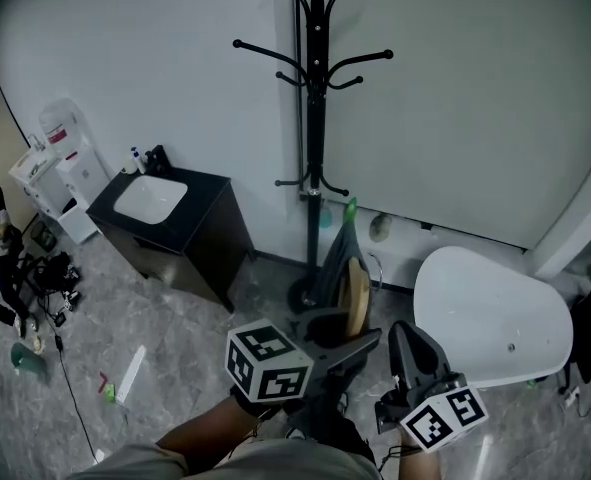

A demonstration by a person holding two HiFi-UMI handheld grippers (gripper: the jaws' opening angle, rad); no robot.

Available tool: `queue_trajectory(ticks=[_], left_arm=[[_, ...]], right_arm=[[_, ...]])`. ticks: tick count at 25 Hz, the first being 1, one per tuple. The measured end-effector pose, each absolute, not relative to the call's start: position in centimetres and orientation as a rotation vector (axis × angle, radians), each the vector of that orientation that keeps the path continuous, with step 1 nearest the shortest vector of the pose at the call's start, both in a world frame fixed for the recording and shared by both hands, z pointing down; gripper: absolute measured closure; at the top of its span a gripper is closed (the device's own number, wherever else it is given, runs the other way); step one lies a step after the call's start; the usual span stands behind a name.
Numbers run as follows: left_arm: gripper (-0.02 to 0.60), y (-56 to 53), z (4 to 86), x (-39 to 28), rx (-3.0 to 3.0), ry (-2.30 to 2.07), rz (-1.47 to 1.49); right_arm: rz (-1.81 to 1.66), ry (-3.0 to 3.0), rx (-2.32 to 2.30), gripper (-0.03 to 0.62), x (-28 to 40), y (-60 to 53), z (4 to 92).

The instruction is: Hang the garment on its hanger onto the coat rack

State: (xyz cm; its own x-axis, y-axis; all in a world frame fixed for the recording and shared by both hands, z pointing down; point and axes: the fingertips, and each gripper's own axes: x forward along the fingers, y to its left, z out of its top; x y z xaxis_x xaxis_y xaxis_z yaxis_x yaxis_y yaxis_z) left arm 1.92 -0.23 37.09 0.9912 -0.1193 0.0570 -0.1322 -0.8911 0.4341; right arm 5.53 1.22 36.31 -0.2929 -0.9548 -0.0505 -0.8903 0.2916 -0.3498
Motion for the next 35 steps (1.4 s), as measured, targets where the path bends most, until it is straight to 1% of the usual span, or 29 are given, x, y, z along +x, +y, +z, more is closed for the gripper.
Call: queue_trajectory(ticks=[9,21,28,35], left_arm=[[0.413,-11.3,37.3,7.6,2.632,-0.206,0.054],[0.414,-25.1,35.6,16.0,2.551,-0.268,-0.071],[0.414,-33.0,34.7,18.3,2.564,-0.339,-0.106],[0.414,-40.1,33.2,18.9,2.595,-0.328,-0.121]], right_arm=[[-0.397,2.349,-1.624,0.579,11.2,-10.5,35.7],[-0.374,2.45,-1.487,0.579,19.0,-23.8,33.2],[-0.37,2.432,-1.488,0.579,22.1,-29.3,33.3],[-0.32,2.384,-1.548,0.579,23.0,-34.1,32.7]])
